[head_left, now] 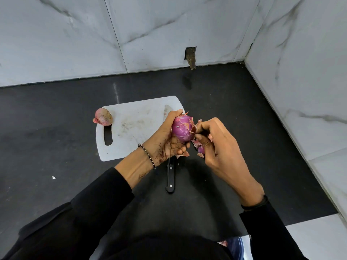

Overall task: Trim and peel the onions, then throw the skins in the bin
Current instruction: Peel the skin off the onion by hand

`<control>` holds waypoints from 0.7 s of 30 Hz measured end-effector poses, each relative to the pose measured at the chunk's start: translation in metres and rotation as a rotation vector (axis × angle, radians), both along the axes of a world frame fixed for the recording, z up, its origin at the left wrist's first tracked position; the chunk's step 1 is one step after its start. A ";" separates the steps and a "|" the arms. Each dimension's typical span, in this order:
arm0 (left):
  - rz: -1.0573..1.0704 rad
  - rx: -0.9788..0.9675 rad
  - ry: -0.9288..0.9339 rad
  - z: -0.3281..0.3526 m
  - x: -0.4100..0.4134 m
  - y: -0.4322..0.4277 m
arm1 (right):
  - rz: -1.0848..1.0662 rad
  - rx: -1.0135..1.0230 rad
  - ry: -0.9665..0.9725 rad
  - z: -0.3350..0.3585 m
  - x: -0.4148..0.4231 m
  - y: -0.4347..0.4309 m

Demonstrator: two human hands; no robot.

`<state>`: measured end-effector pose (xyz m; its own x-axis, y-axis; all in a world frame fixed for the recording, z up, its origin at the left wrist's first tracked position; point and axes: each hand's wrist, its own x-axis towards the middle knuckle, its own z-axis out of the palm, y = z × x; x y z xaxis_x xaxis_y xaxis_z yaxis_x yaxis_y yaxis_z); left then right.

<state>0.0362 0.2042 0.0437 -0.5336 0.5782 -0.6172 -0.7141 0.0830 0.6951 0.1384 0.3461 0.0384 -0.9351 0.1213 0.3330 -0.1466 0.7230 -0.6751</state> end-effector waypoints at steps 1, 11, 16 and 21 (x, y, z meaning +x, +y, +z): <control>0.000 0.020 -0.025 -0.001 0.000 0.000 | -0.012 -0.027 0.001 0.000 0.000 0.000; -0.038 0.172 -0.206 -0.001 -0.004 -0.008 | -0.081 -0.542 -0.109 0.008 0.002 -0.007; -0.008 0.141 -0.138 0.001 -0.003 -0.006 | -0.109 -0.495 -0.099 0.006 -0.001 -0.007; 0.037 0.042 0.003 0.000 -0.002 -0.003 | -0.121 -0.407 -0.005 0.008 0.000 -0.007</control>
